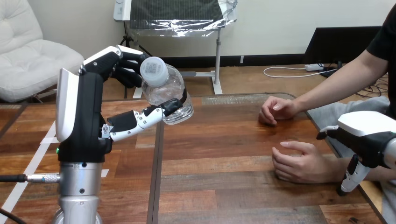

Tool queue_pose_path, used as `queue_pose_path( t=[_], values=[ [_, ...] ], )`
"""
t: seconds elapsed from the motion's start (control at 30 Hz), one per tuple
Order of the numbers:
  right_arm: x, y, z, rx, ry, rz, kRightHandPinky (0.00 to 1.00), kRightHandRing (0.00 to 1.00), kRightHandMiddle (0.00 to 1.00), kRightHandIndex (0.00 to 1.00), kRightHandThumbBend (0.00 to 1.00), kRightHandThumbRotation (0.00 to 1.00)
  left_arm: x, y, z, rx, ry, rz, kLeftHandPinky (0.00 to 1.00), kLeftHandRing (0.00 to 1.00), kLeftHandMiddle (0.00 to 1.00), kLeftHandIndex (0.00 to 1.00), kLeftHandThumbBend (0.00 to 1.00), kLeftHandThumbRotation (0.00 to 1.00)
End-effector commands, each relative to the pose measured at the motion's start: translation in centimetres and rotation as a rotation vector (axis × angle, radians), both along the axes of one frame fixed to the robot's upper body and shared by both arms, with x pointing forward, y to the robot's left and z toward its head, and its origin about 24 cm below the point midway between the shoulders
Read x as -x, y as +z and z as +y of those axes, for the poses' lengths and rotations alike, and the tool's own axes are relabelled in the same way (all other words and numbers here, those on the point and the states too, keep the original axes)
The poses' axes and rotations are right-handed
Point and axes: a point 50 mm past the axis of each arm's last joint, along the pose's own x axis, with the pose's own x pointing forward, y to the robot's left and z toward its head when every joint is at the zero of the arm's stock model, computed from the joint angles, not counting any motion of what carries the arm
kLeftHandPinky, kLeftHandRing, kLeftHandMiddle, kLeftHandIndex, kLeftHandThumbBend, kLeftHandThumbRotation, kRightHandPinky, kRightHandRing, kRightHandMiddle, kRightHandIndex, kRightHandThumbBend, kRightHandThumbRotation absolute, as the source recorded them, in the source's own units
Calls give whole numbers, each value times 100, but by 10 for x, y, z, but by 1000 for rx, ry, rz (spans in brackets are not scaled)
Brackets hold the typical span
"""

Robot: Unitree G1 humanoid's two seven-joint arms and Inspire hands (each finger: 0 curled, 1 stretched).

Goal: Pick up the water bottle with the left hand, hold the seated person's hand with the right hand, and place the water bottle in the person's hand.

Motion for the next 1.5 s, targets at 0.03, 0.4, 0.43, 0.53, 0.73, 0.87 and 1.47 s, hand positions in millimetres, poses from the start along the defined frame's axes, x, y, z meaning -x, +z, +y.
queue_pose_path(
  t=[0.03, 0.4, 0.43, 0.53, 0.73, 0.87, 1.47],
  values=[
    [-15, 21, -1, 64, 16, -42, 86, 92, 92, 89, 82, 12, -1, 14, -1, 15, -13, -77, 41, 43, 47, 50, 64, 0],
    [-22, 15, -3, 134, 14, 19, 88, 93, 93, 90, 78, 18, -1, 13, 0, 18, -13, -71, 41, 43, 47, 50, 63, 0],
    [-23, 15, -3, 139, 11, 23, 88, 94, 93, 90, 78, 18, -1, 13, 1, 18, -13, -70, 41, 43, 47, 50, 63, 0],
    [-25, 13, -4, 149, 3, 33, 89, 94, 93, 90, 77, 19, -1, 13, 1, 17, -13, -69, 42, 43, 47, 50, 63, 0],
    [-29, 9, -6, 180, -19, 54, 90, 95, 94, 90, 75, 19, -1, 13, 1, 15, -9, -66, 42, 43, 47, 50, 63, 0],
    [-31, 6, -7, 190, -34, 62, 91, 95, 94, 90, 74, 19, -1, 12, 1, 17, -9, -66, 42, 43, 47, 50, 64, 0],
    [-38, -2, -9, 224, -56, 89, 90, 92, 93, 90, 72, 24, -1, 12, 1, 21, -13, -68, 43, 44, 48, 50, 64, 0]
  ],
)
